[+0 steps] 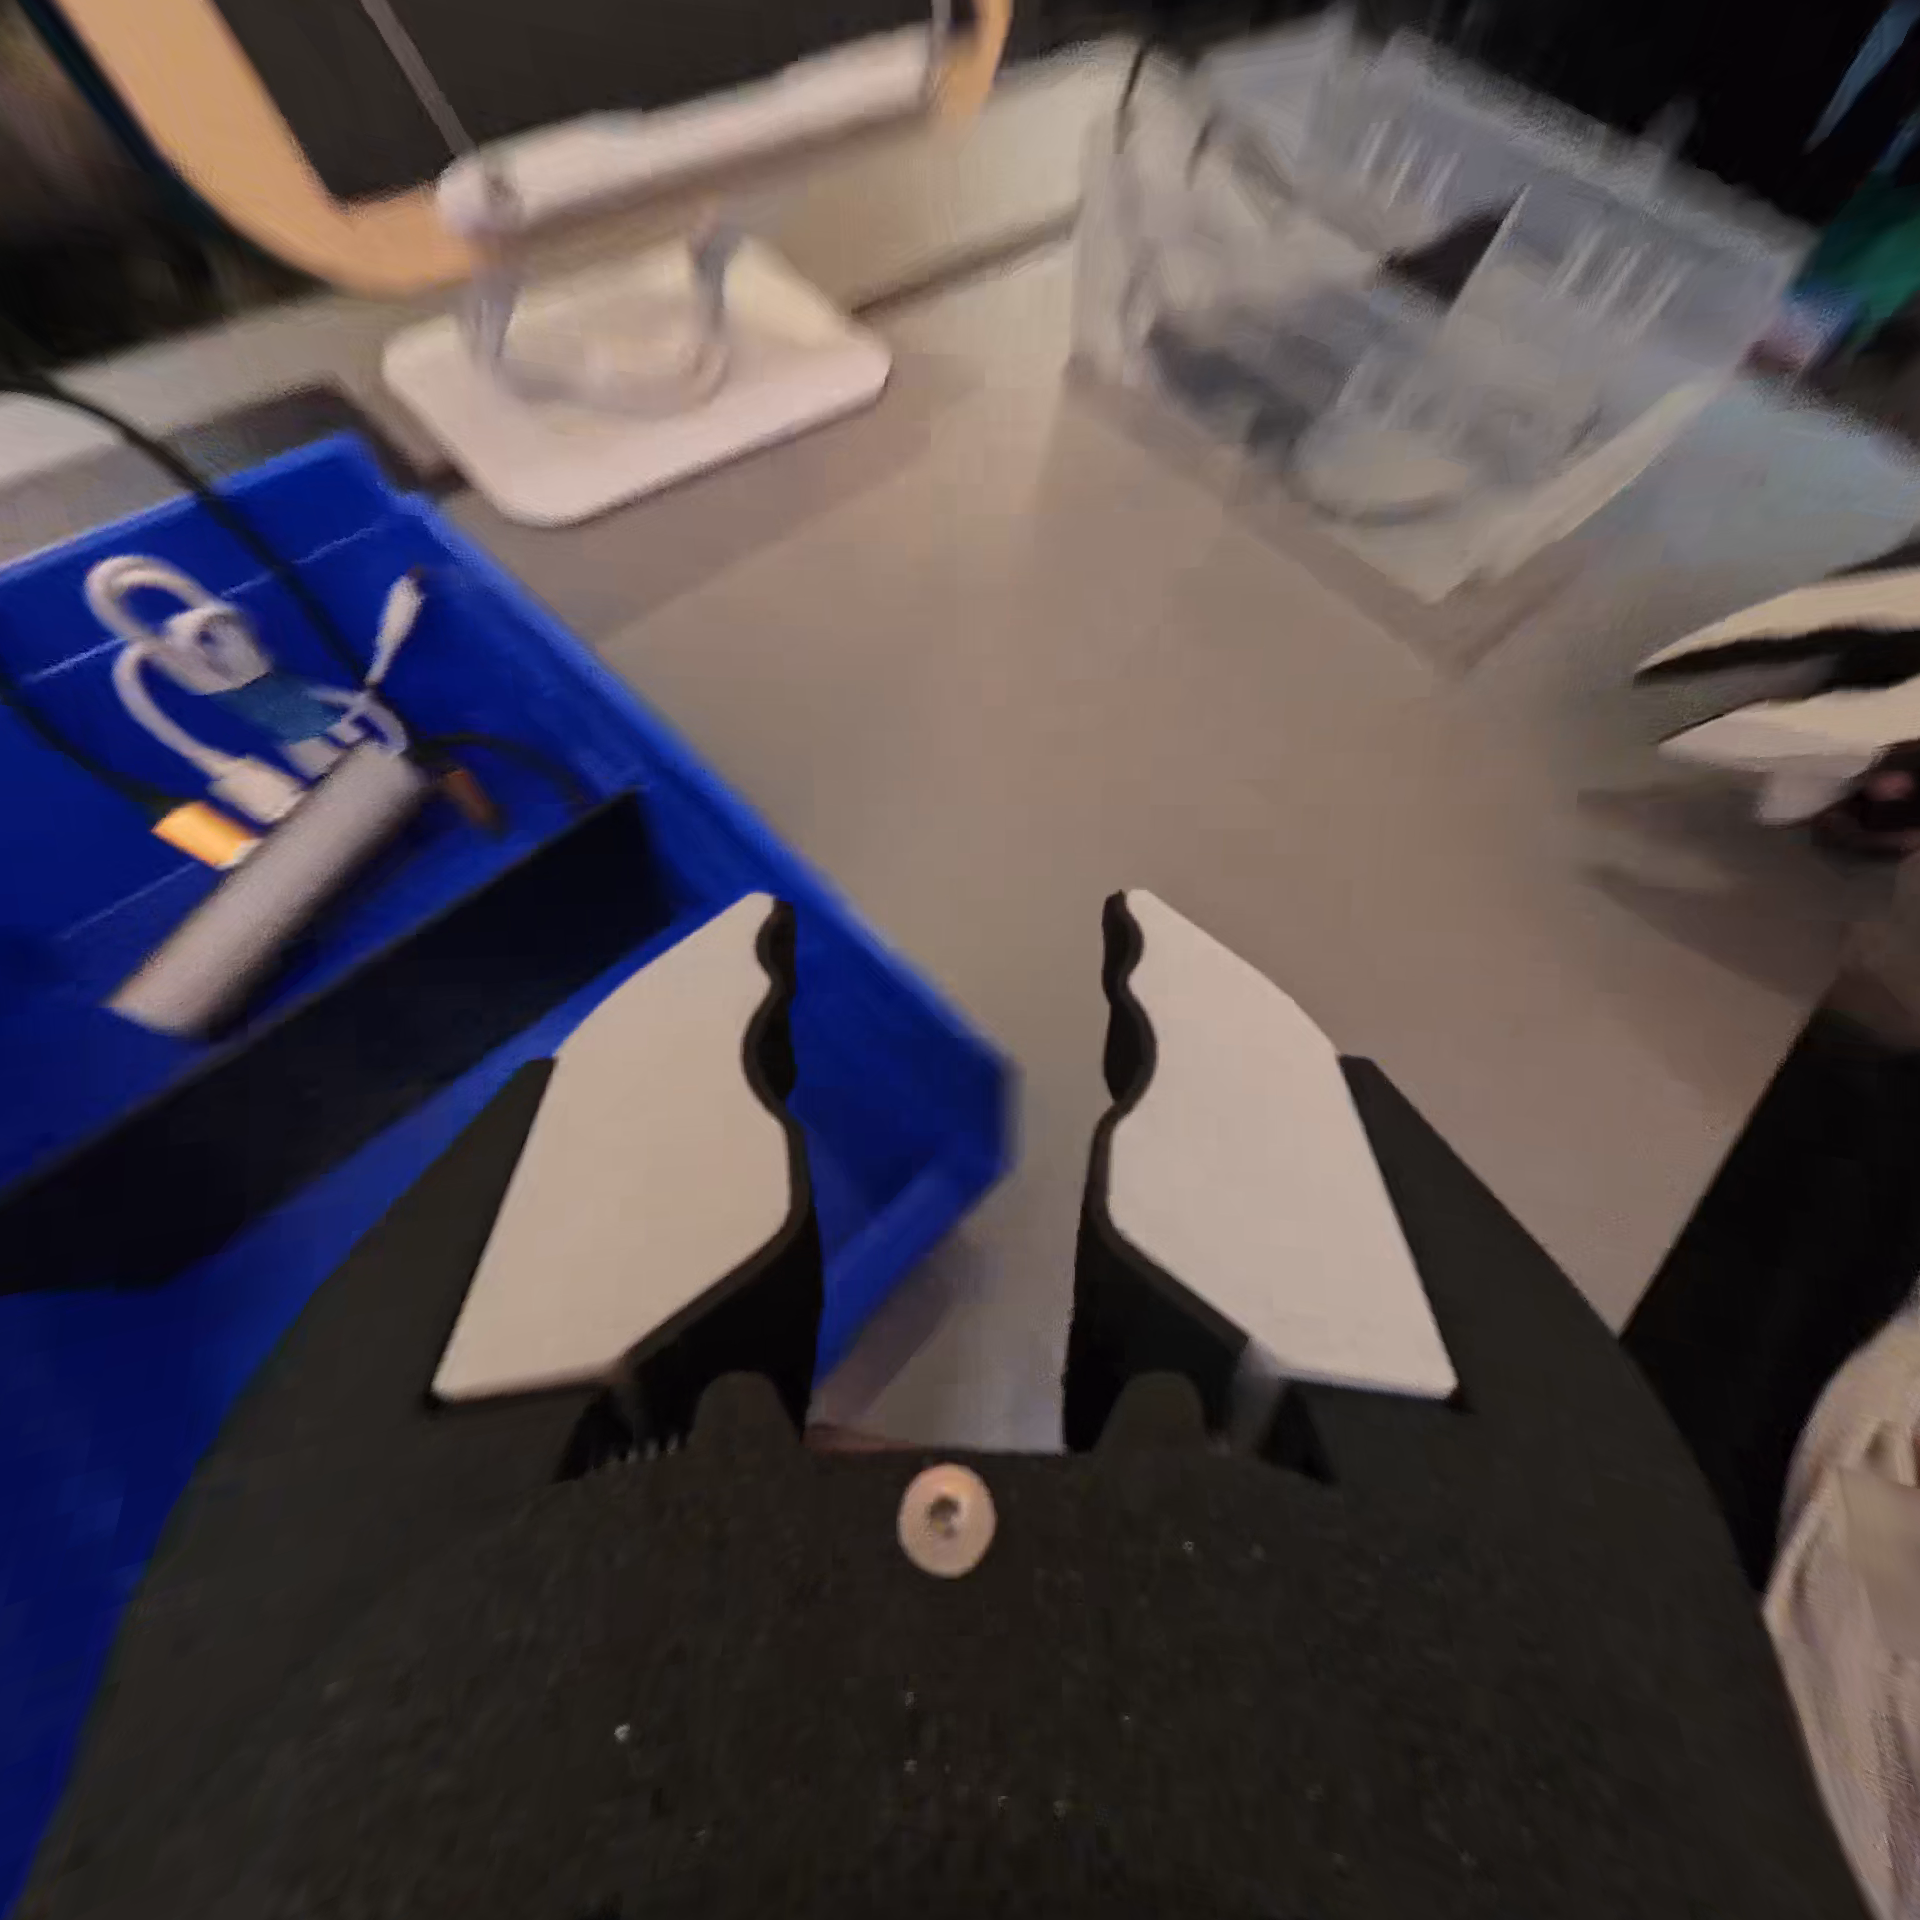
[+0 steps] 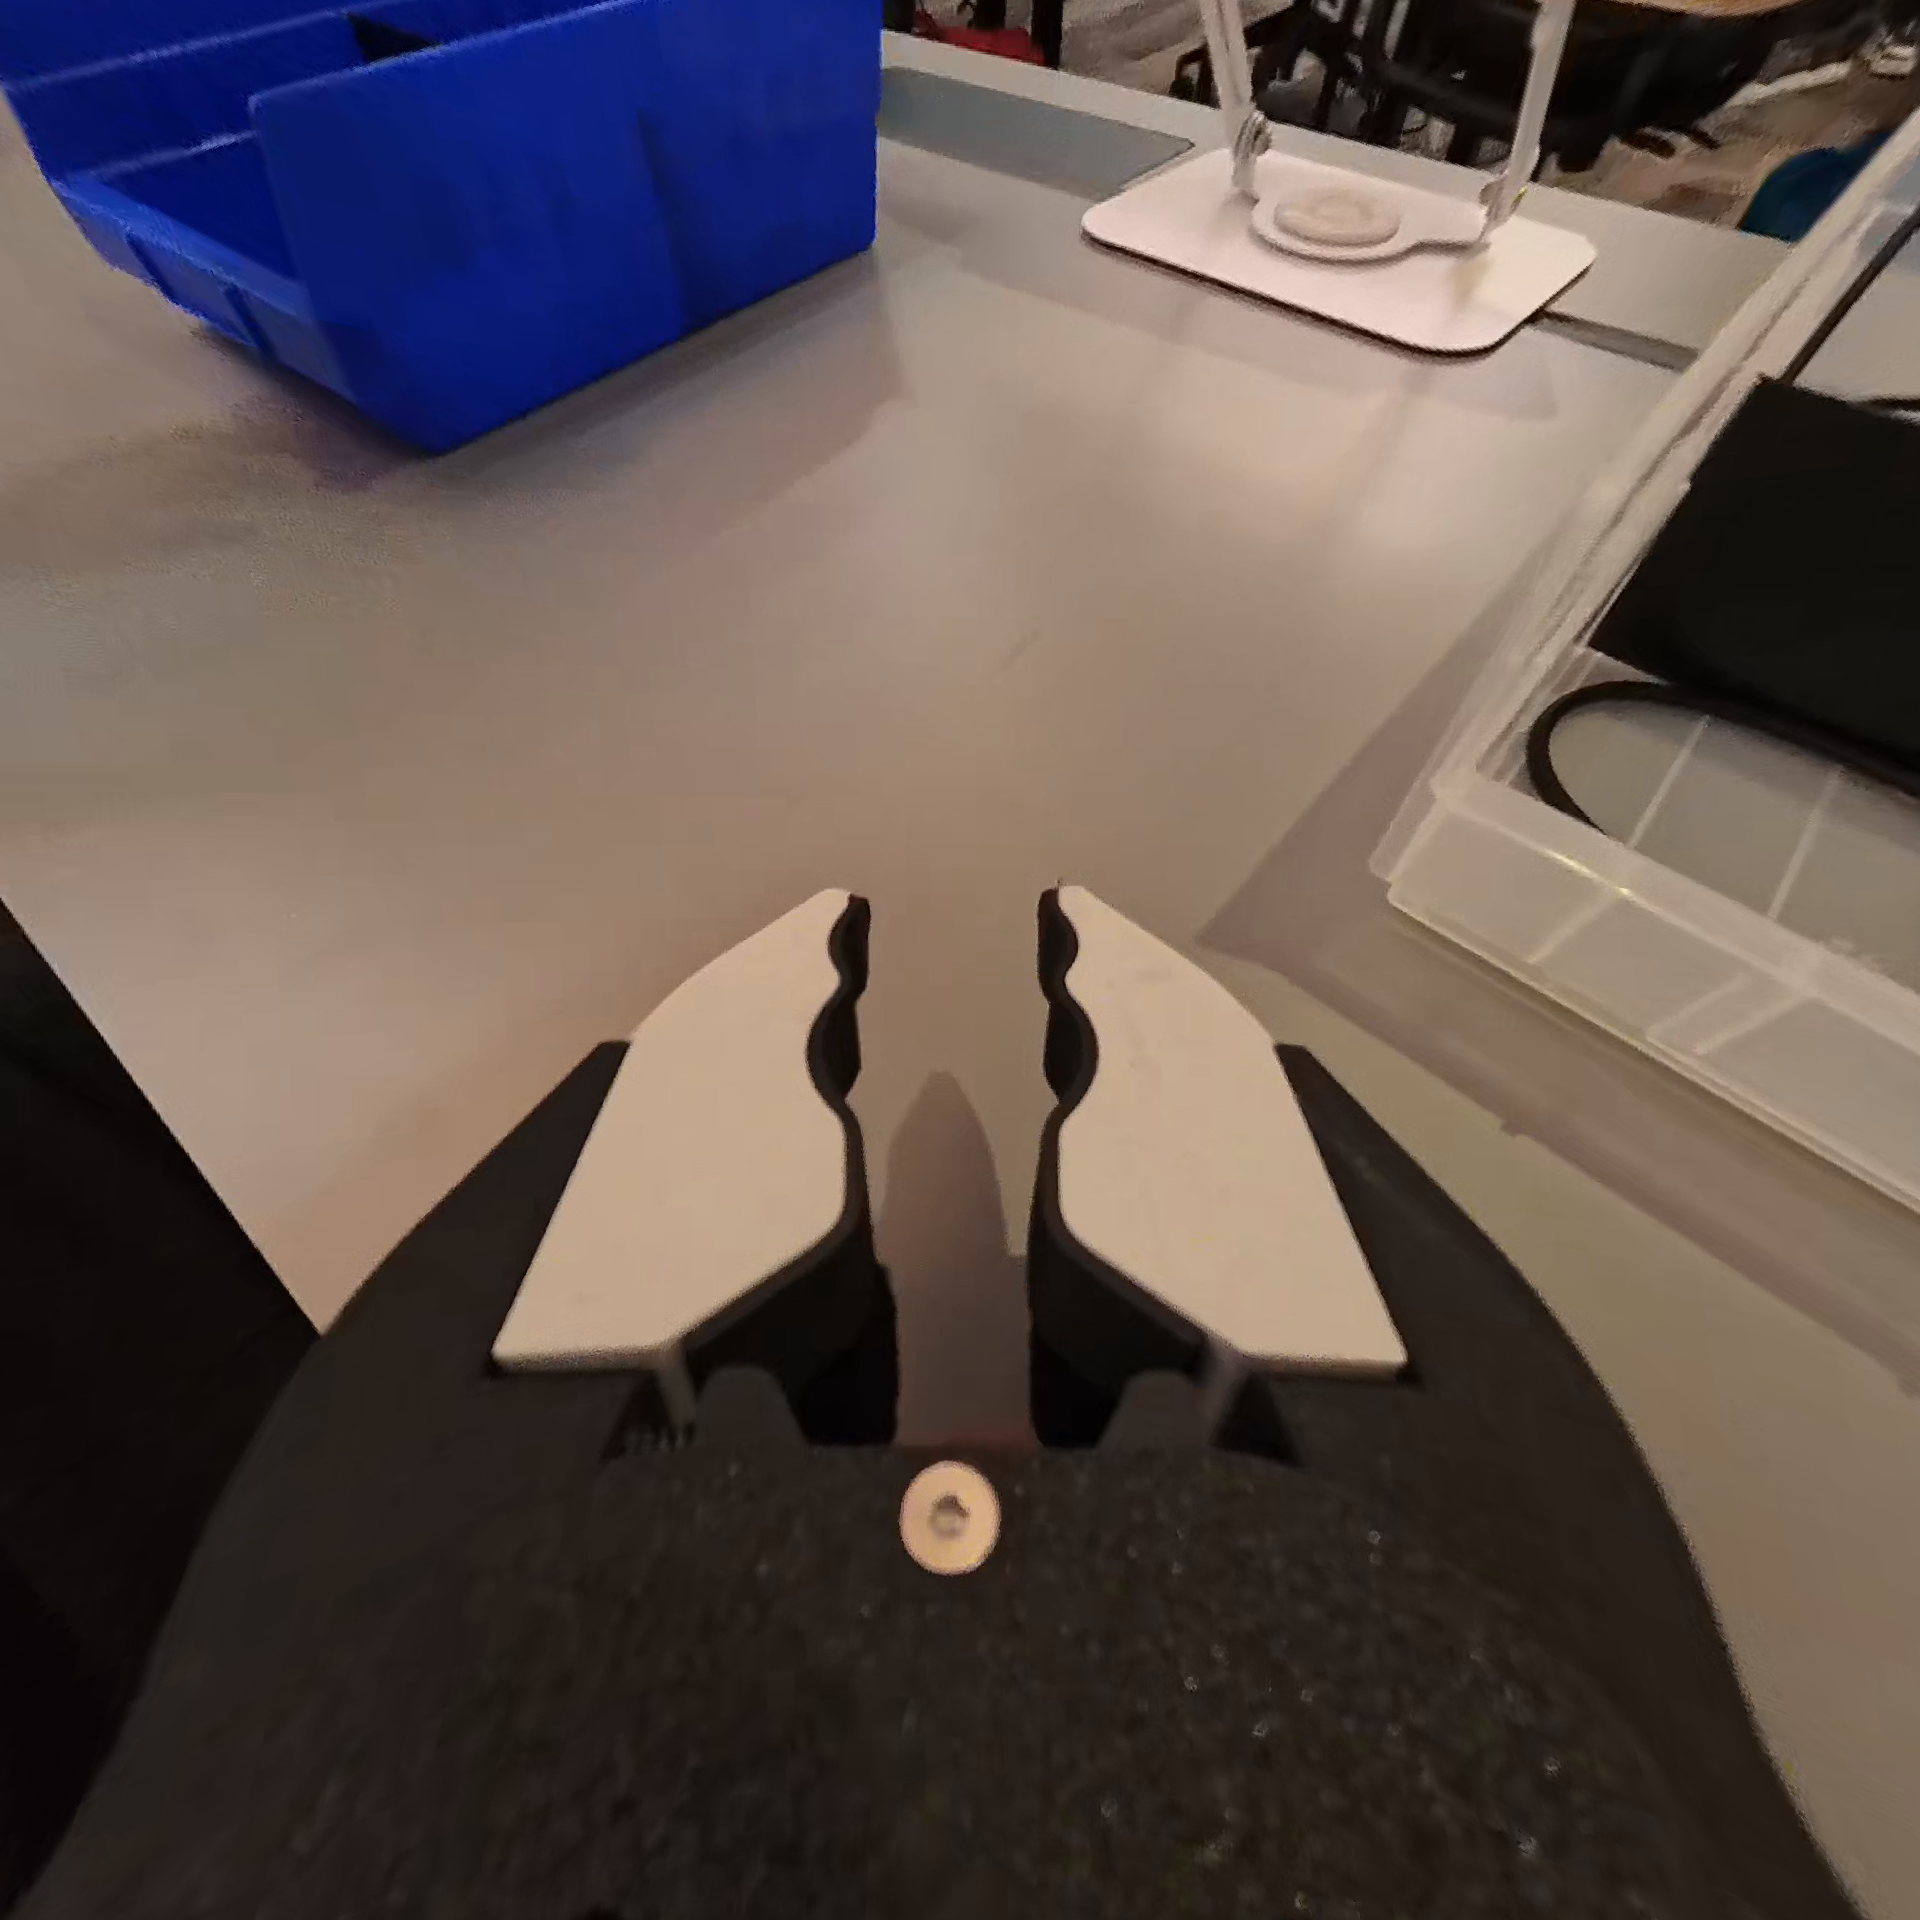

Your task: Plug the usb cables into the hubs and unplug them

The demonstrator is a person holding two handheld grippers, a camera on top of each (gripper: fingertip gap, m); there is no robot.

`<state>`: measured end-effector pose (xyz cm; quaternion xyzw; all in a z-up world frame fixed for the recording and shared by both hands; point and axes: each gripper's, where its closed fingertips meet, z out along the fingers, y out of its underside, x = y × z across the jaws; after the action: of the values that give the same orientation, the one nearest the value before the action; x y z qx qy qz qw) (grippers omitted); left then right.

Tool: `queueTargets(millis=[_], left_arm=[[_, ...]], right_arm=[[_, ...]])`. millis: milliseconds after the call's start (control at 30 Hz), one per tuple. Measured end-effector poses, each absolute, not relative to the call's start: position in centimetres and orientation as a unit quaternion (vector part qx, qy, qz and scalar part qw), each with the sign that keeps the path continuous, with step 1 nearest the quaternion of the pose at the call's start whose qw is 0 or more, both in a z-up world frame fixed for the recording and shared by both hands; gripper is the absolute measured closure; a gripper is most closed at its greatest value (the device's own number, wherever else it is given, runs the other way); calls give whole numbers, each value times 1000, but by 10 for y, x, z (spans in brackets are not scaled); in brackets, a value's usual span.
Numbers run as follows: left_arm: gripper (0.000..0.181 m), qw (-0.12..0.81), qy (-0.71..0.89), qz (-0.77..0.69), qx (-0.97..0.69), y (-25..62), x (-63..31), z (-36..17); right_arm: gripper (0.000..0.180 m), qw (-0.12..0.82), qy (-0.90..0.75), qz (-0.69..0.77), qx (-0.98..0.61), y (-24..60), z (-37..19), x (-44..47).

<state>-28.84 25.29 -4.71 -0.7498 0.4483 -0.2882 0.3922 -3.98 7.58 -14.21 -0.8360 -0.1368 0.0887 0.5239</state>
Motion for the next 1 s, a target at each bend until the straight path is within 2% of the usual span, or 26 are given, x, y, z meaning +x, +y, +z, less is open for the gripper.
queueTargets(millis=[133,200,267,367,500,633,733,800,1000], left_arm=[[120,285,510,-118,-803,378,-321,-74],[119,218,515,-89,-824,425,-329,-100],[120,152,518,-97,-836,449,-328,-125],[121,104,524,-62,-843,474,-335,-156],[136,67,512,-68,-854,471,-331,-182],[144,102,534,-12,-839,472,-334,-179],[153,179,552,52,-813,477,-341,-151],[162,247,559,82,-787,475,-339,-116],[165,432,583,127,-676,430,-295,19]], right_arm=[[149,523,-162,89,-832,72,-143,-46],[149,523,-161,95,-831,71,-143,-46],[149,522,-155,100,-832,71,-143,-44],[149,523,-147,105,-833,69,-143,-40],[149,523,-140,114,-833,66,-142,-38],[149,519,-140,118,-835,66,-143,-39],[149,522,-142,122,-832,66,-142,-42],[149,524,-147,125,-830,66,-140,-45],[150,538,-168,130,-815,75,-127,-58]])
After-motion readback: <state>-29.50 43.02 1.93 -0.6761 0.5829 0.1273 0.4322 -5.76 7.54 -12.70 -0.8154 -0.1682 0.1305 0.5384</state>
